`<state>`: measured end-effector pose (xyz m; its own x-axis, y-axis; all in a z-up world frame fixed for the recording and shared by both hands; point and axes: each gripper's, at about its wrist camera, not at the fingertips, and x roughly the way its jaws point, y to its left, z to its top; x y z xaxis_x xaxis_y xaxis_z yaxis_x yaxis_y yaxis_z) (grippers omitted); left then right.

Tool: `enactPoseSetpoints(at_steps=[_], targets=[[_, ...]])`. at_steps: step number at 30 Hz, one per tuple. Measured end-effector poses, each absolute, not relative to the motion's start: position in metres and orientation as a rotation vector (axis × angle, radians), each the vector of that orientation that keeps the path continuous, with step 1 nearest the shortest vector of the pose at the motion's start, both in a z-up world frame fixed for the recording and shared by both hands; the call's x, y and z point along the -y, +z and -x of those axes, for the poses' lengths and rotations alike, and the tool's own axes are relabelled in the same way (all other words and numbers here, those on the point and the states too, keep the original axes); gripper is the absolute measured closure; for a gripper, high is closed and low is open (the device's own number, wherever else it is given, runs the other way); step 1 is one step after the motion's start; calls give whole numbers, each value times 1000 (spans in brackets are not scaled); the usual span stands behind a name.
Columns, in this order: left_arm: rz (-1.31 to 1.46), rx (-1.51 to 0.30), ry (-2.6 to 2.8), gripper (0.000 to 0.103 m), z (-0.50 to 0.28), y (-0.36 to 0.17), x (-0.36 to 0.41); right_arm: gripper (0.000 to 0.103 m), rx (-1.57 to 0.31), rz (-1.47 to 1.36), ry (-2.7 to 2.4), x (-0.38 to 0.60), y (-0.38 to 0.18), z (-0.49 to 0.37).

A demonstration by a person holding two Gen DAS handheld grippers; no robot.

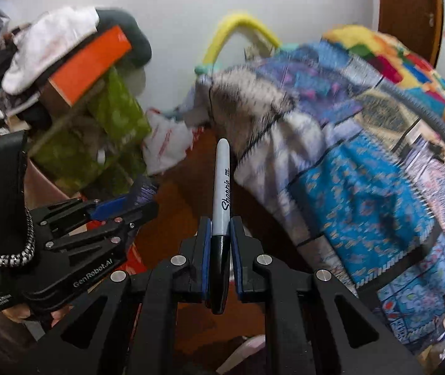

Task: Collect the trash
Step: 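Lift the Sharpie and purple tube and carry both over the bin, then open both tools to drop the Sharpie and tube into the bin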

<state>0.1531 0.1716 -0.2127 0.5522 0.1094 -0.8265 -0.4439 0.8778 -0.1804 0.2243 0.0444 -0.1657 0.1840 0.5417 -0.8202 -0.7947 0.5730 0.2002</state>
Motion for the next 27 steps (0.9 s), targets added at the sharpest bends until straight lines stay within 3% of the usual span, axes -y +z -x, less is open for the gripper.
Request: enactPoseSetpoints(at_steps=[13, 23, 27], targets=[[595, -1216, 369, 78, -168, -341, -211, 91, -1282, 454, 959, -101, -280, -247], [702, -1275, 358, 78, -183, -372, -236, 90, -1399, 485, 1014, -133, -321, -262], [708, -1283, 382, 68, -186, -372, -241, 71, -1417, 494, 991, -140, -326, -265]])
